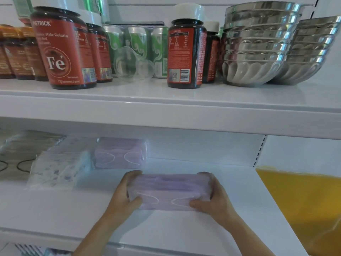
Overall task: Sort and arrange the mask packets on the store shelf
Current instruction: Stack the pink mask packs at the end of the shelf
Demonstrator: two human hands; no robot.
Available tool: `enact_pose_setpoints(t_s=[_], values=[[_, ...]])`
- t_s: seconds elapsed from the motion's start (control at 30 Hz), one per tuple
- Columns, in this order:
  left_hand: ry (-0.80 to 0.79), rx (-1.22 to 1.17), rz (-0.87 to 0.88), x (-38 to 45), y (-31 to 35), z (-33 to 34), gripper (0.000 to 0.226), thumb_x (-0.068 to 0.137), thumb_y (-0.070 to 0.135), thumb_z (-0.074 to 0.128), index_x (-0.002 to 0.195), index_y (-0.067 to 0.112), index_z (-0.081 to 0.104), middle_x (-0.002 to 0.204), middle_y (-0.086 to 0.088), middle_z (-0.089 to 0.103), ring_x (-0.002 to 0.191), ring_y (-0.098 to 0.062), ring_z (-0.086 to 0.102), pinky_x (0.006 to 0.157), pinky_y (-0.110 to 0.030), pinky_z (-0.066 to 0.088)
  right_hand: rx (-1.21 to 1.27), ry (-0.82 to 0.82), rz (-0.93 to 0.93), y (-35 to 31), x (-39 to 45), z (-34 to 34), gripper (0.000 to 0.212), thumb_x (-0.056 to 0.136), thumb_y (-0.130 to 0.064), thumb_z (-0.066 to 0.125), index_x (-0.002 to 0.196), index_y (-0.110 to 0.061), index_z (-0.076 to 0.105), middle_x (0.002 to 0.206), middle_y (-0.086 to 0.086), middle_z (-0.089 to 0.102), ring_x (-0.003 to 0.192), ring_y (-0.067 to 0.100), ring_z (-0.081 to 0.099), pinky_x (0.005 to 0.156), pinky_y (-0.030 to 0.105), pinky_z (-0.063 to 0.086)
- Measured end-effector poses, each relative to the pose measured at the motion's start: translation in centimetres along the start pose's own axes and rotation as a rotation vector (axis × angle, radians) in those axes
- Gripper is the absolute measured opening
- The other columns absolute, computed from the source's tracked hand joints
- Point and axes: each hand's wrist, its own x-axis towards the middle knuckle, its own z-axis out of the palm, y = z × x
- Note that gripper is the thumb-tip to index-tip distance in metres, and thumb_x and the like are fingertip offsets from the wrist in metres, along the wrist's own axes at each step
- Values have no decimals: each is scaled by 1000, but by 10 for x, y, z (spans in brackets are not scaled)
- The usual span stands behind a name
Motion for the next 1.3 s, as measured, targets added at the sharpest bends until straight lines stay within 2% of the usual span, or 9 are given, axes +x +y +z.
enact_pose_setpoints(t_s=[0.1,0.2,0.33,0.57,0.7,0.83,1.0,1.13,1.3], values=[[-10,-19,-78,-2,-7,-1,64,58,13,64,118,36,62,117,1,70,100,-20,67,82,-27,52,-37,-12,13,8,-2,0,87,60,5,93,131,-26,53,96,2,62,66,6,59,63,19,50],[40,-25,-61,-1,-8,10,56,58,8,58,109,30,63,102,-2,70,83,-16,65,68,-19,49,-54,-16,11,7,1,5,86,57,-6,97,129,-27,55,114,5,68,86,11,69,72,20,53],[121,-99,-80,4,-13,7,62,54,12,55,115,19,58,111,-1,66,99,-13,63,78,-16,48,-81,70,14,10,4,-1,102,44,-31,99,133,-37,49,124,-10,64,114,11,62,86,25,54],[167,-95,-47,9,-10,21,55,54,30,54,106,16,58,96,4,67,89,-7,63,80,-14,47,-132,69,1,9,6,29,79,50,-9,101,117,-19,60,99,-12,74,89,-5,68,71,9,48],[181,-56,-40,11,-12,5,38,67,6,56,103,17,55,94,18,65,84,1,61,77,-9,44,-125,61,-1,11,15,42,62,62,-5,95,114,-18,63,105,-12,74,97,4,70,78,15,49],[312,15,-93,24,-27,-31,51,75,-18,60,103,24,55,89,5,61,79,-8,58,72,-12,43,-148,73,-20,5,29,85,47,66,-15,87,108,-18,66,101,-6,76,95,11,71,78,19,51],[401,29,-102,39,-37,-77,62,78,-13,69,117,33,54,110,16,61,100,-10,60,82,-25,48,-129,123,6,2,59,135,38,71,-4,91,100,-17,70,93,-6,76,85,9,72,71,24,55],[551,242,27,33,-41,-101,58,72,-11,74,120,13,53,111,1,52,101,-15,52,92,-26,41,-114,171,17,2,85,161,44,58,-38,87,96,-23,70,90,-12,76,78,1,68,68,24,53],[-20,570,310,30,-48,-120,17,75,15,58,86,28,57,85,13,56,80,-9,57,73,-28,49,-133,159,-6,0,107,192,35,65,-13,85,97,-14,71,94,-2,77,85,10,71,74,30,55]])
